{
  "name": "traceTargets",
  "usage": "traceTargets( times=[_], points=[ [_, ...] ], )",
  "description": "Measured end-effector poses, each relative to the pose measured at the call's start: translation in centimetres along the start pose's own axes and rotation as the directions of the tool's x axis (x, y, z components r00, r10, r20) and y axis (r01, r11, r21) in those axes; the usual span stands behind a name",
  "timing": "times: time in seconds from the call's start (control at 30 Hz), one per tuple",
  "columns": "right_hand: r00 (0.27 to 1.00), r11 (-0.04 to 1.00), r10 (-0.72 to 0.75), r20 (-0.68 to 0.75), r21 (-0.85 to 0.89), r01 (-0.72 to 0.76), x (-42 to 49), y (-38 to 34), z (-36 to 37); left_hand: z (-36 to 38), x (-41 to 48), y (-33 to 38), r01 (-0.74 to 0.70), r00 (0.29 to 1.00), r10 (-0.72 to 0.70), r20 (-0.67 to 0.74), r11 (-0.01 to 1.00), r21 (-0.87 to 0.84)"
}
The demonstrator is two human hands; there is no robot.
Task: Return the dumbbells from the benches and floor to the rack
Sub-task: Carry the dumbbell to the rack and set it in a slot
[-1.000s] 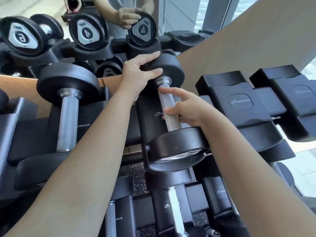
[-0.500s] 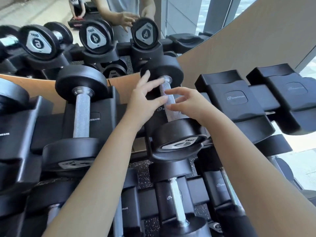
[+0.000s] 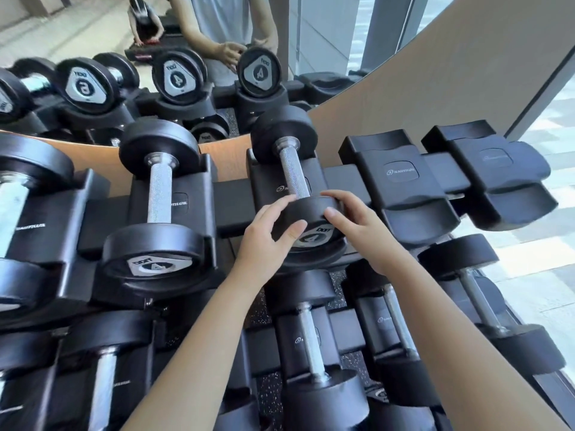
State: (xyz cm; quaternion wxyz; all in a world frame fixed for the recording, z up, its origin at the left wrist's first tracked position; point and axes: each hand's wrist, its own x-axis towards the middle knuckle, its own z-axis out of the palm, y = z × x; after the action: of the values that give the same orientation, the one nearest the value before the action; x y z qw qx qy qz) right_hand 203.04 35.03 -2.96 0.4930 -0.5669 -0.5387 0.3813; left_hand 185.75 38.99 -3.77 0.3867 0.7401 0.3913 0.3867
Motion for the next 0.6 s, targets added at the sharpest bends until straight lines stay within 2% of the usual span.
traceTargets(
  times=[0.13, 0.3, 0.5, 0.6],
  points=[
    [0.998, 1.000, 0.014, 0.058, 0.009, -0.015, -0.5, 0.6, -0.3, 0.4, 0.0, -0.2, -0.038, 0.999, 0.040, -0.030, 0.997, 0.073],
    [0.998, 0.992, 0.064, -0.015, 0.109, -0.061, -0.9, 1.9, -0.2, 1.0, -0.1, -0.8, -0.037, 0.995, 0.044, -0.089, 0.996, 0.077],
    [0.994, 0.977, 0.042, -0.100, 0.212, -0.020, -0.8, 1.8, 0.6, 1.0, -0.3, -1.3, -0.014, 0.995, 0.009, -0.098, 0.999, -0.044],
    [0.994, 0.981, 0.029, -0.106, 0.194, -0.008, -0.6, 1.5, 0.4, 0.9, -0.4, -1.4, -0.018, 0.995, 0.008, -0.099, 0.994, -0.104]
  ],
)
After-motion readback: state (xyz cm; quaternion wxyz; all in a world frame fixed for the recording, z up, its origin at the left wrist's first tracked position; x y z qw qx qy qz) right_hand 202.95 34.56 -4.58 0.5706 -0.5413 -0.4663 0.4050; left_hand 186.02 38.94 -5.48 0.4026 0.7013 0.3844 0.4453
